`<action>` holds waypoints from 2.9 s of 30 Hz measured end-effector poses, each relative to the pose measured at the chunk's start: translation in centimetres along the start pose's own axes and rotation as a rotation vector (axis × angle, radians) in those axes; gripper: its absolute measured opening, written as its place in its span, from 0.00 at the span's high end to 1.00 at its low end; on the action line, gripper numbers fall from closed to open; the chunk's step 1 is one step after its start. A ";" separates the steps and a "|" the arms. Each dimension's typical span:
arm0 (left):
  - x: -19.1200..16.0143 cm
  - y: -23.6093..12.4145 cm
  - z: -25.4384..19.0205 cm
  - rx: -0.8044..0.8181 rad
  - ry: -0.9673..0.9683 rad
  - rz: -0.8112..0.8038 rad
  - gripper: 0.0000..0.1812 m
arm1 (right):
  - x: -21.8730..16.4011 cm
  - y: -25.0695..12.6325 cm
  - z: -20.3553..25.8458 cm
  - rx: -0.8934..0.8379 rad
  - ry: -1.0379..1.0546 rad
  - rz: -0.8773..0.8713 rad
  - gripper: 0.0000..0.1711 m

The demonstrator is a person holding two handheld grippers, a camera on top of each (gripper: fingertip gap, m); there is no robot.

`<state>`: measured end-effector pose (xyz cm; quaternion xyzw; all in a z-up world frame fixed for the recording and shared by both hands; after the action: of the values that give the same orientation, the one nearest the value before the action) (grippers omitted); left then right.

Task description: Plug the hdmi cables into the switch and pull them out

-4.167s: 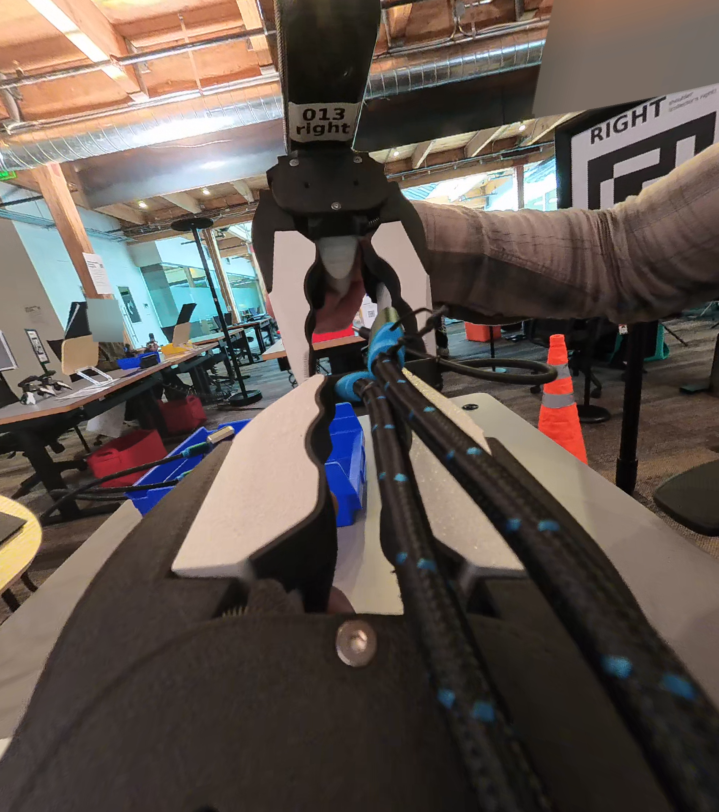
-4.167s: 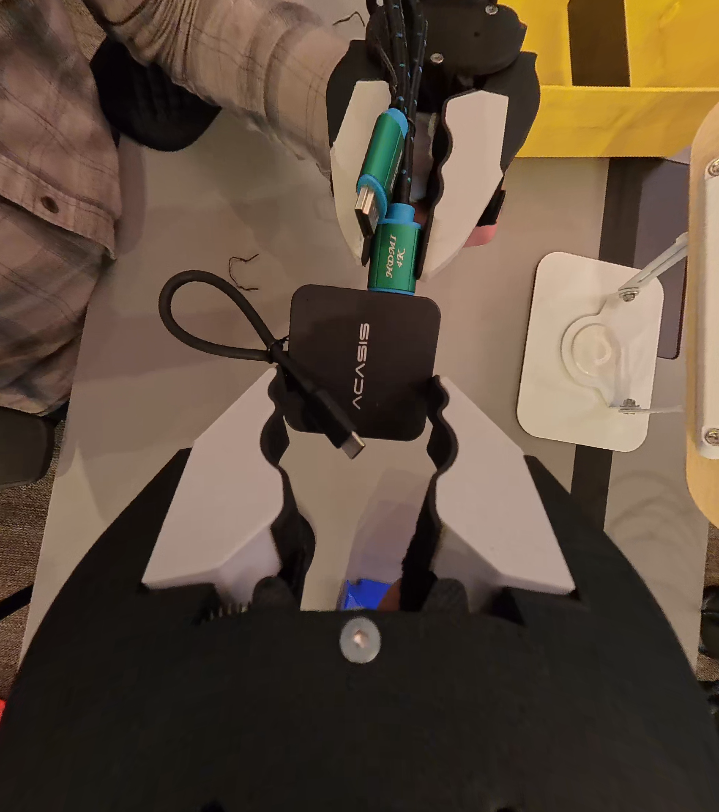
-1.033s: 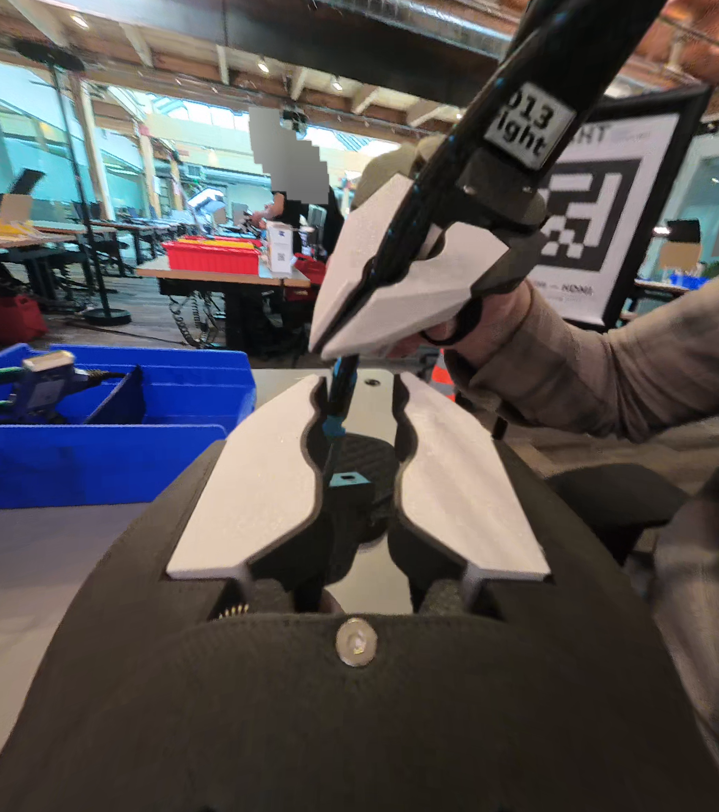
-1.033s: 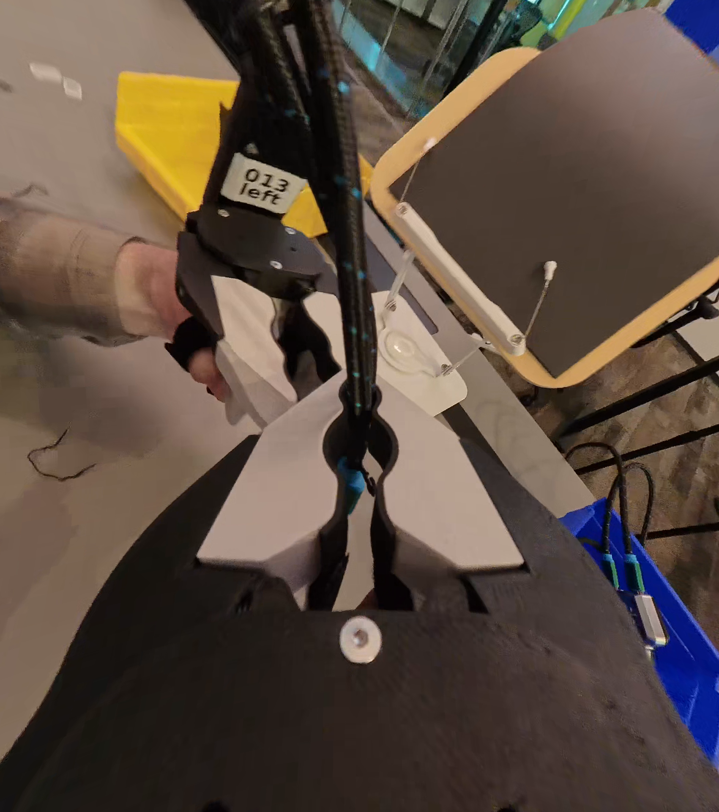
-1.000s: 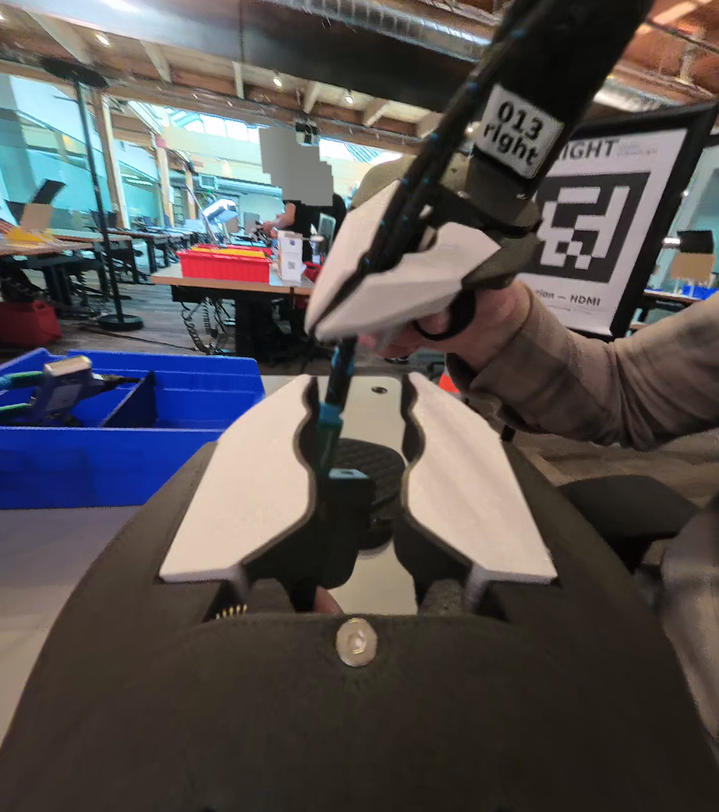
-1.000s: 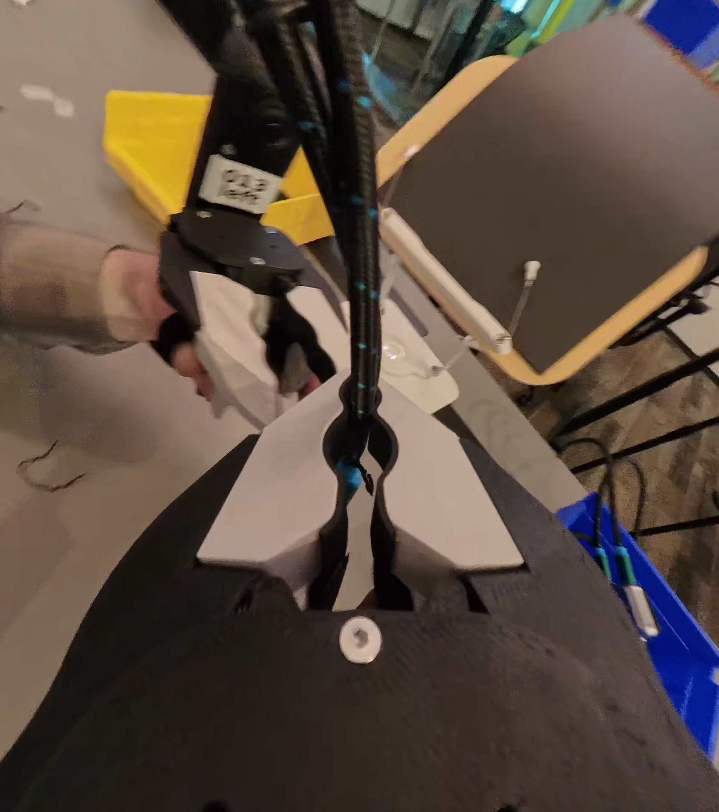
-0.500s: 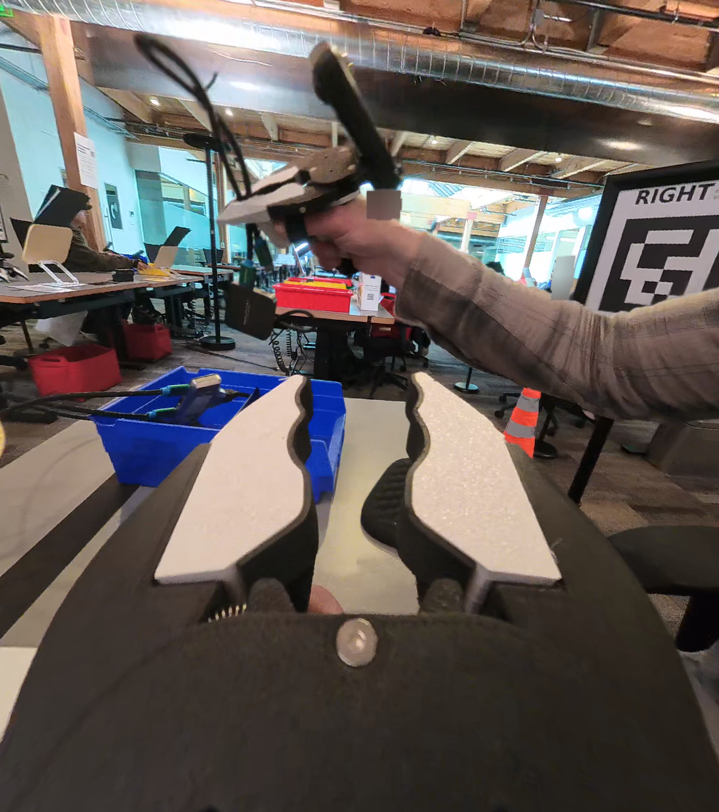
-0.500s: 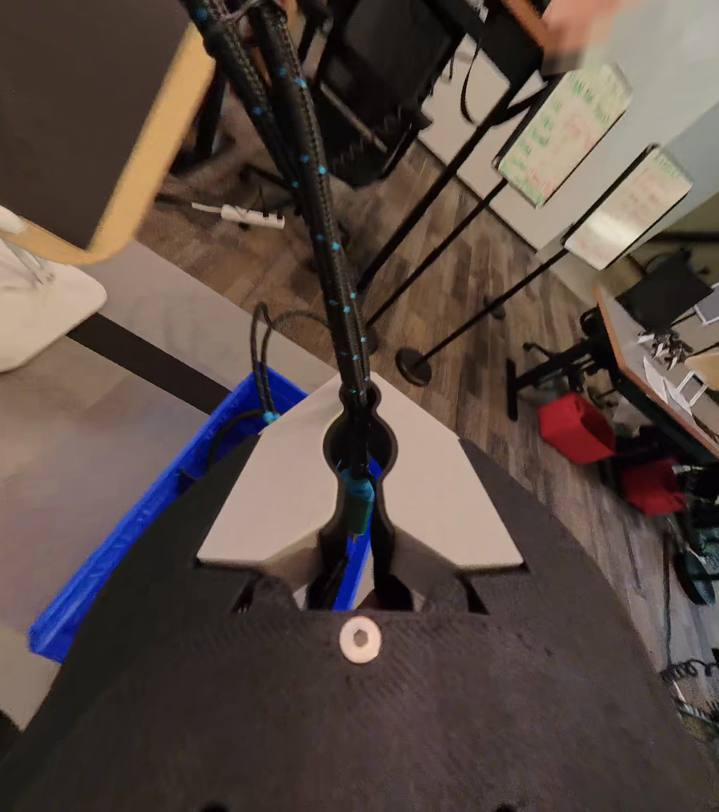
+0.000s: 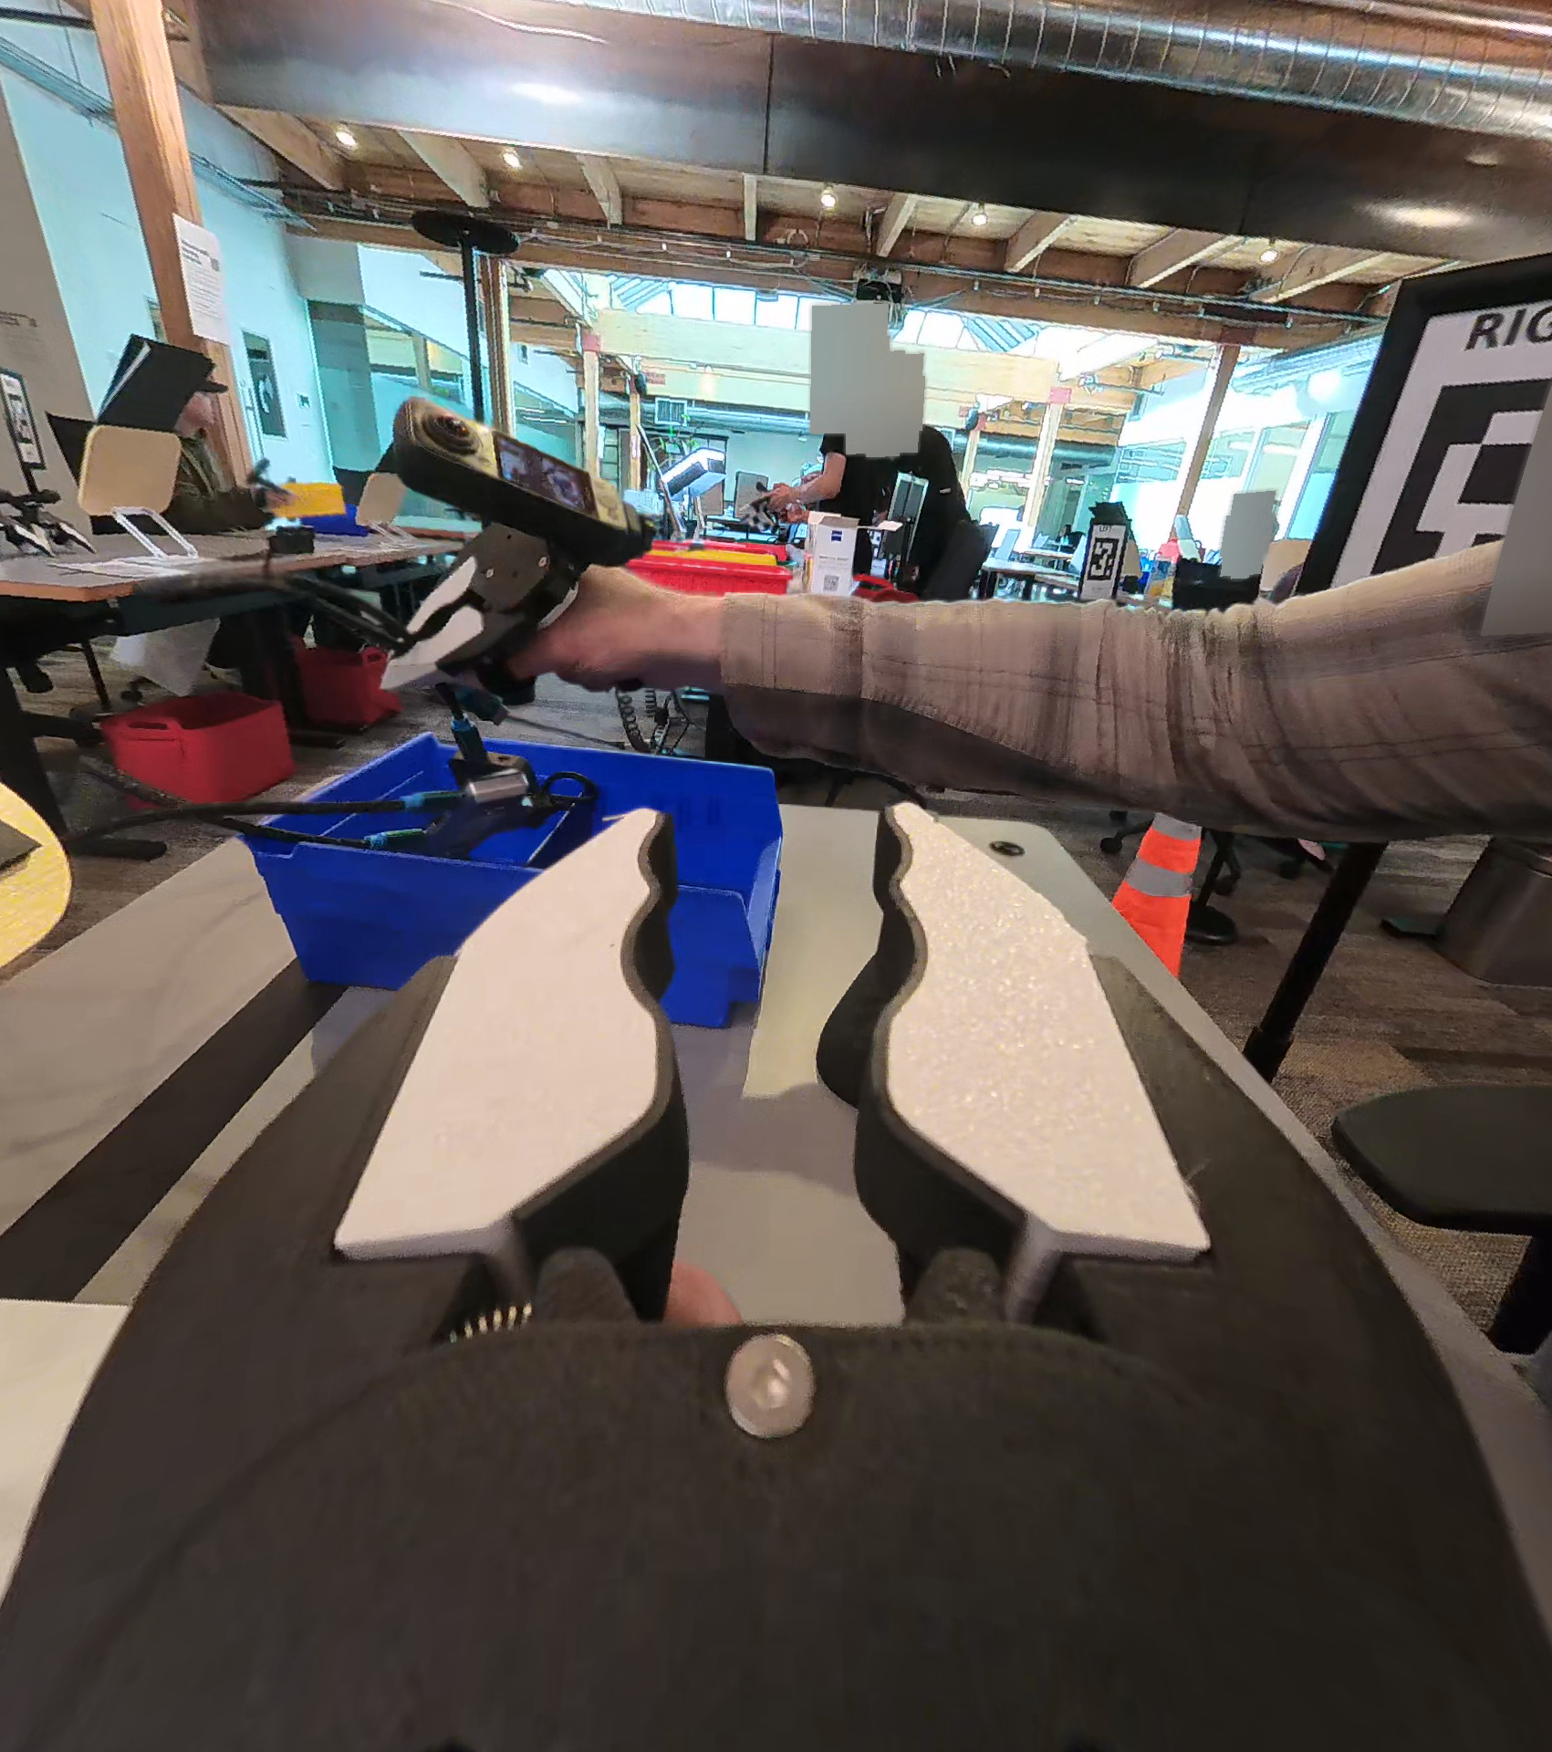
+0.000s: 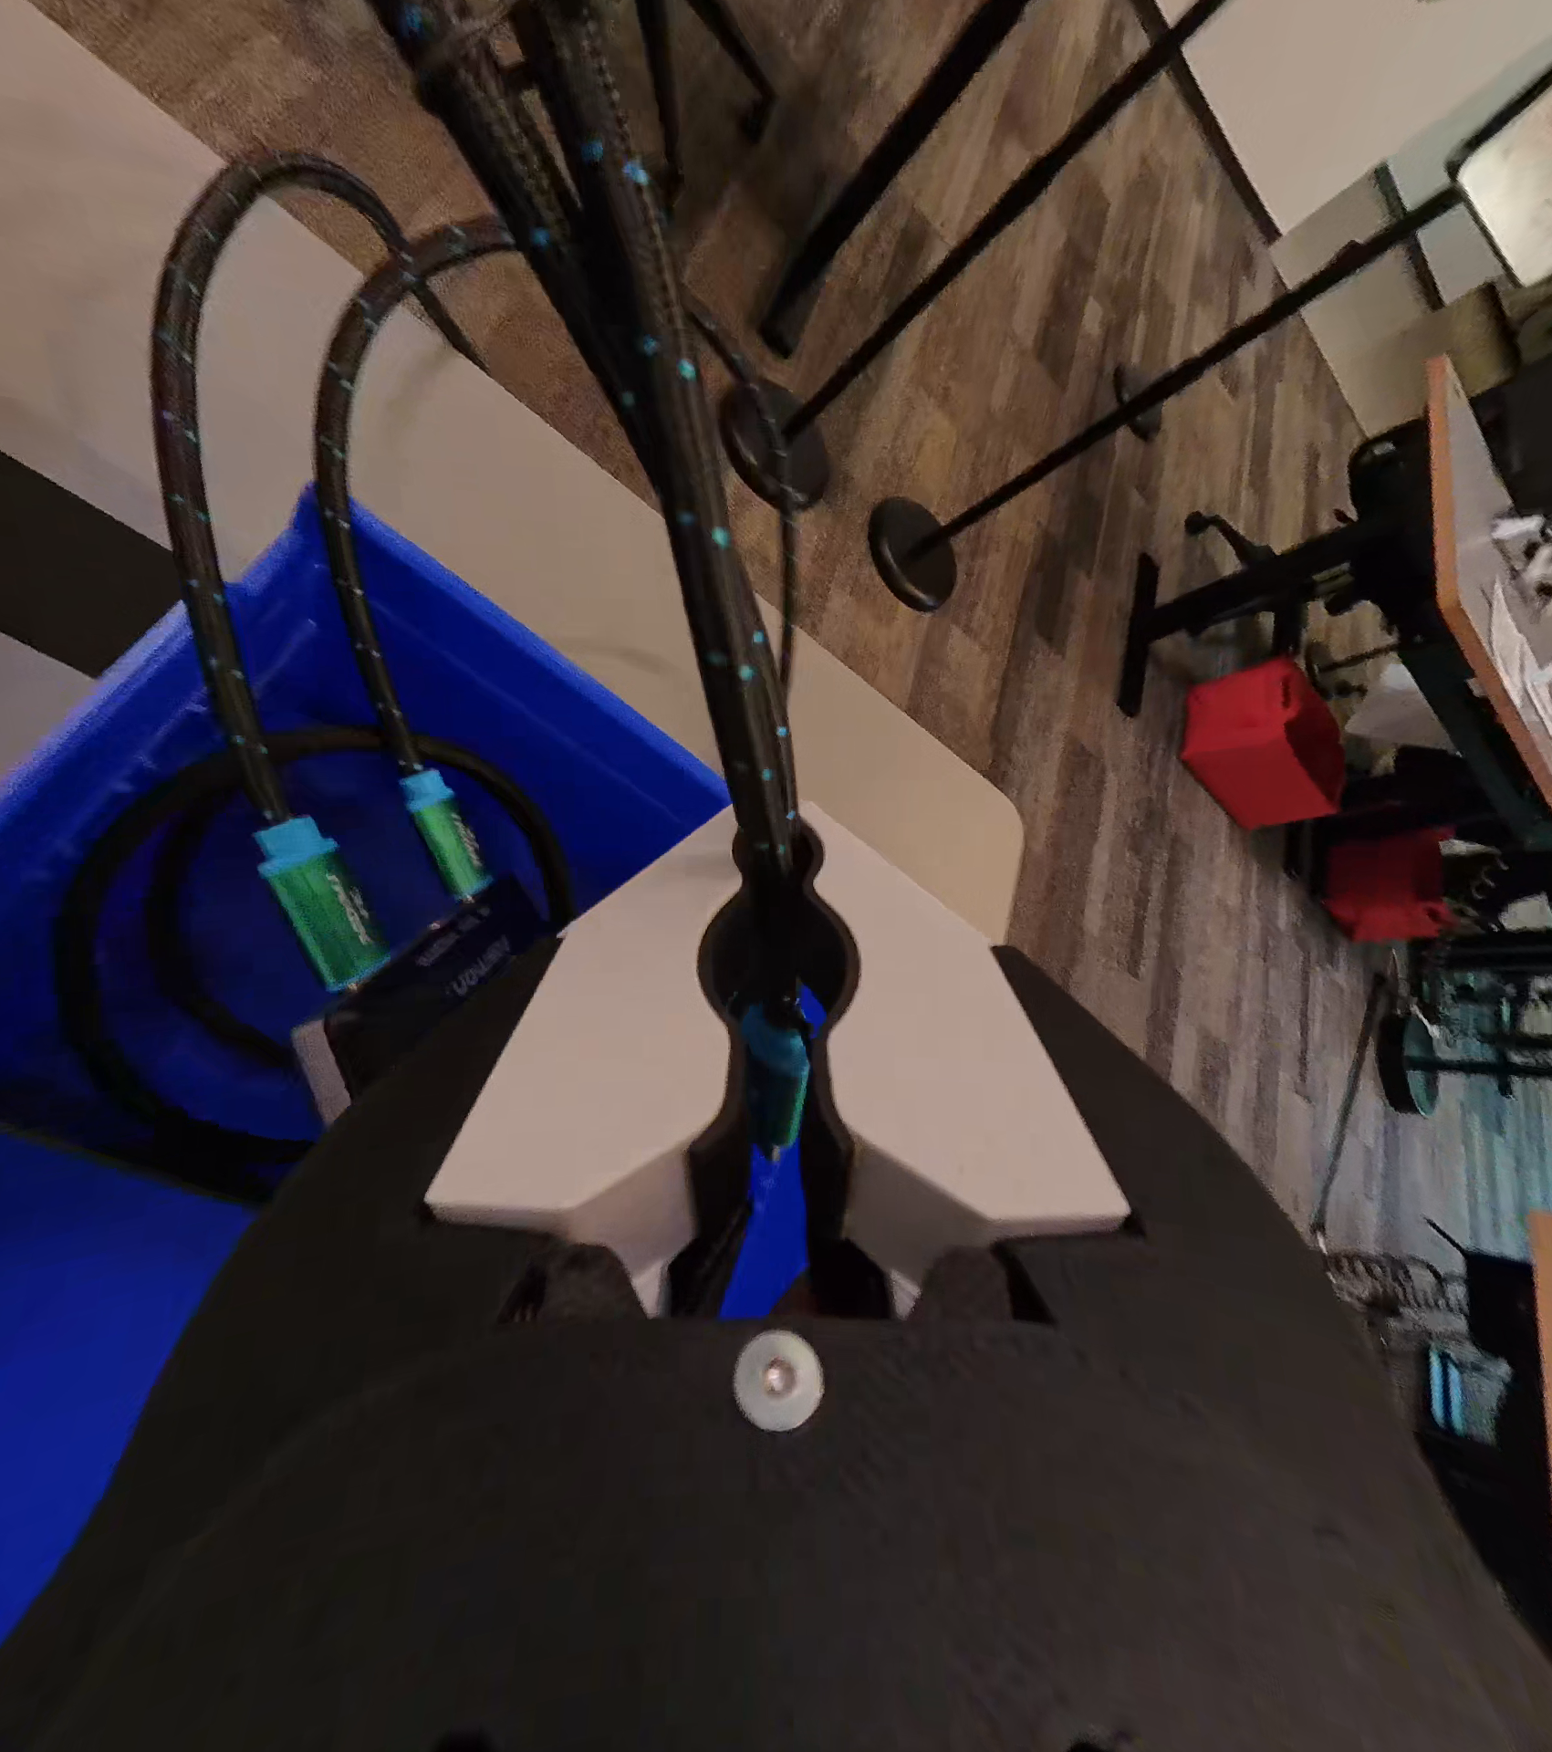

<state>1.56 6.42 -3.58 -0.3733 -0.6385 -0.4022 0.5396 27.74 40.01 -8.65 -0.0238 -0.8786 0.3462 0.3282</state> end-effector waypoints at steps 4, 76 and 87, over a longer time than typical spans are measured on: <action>-0.5 0.4 0.0 -0.003 -0.010 0.010 0.78 | -0.3 2.1 2.6 0.047 -0.134 0.019 1.00; -10.0 -45.2 8.7 1.511 -0.238 0.487 0.74 | -20.7 -7.6 7.3 0.155 0.559 -0.059 0.78; -9.0 -46.3 10.8 1.508 -0.294 0.279 0.98 | -20.5 -6.3 5.4 0.164 0.613 -0.149 0.99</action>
<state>-43.58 -2.47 -18.63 -0.0322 -0.7515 0.2657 0.6030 41.82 26.48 -19.13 -0.0360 -0.7073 0.3675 0.6027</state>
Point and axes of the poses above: each gripper's, where its closed fingertips meet, y out along the fingers, x out of its top, z = x × y across the jaws, the point moved 3 cm from there along -y, back along the fingers, and after that the axes turned 3 degrees about x, right-handed, at the moved point
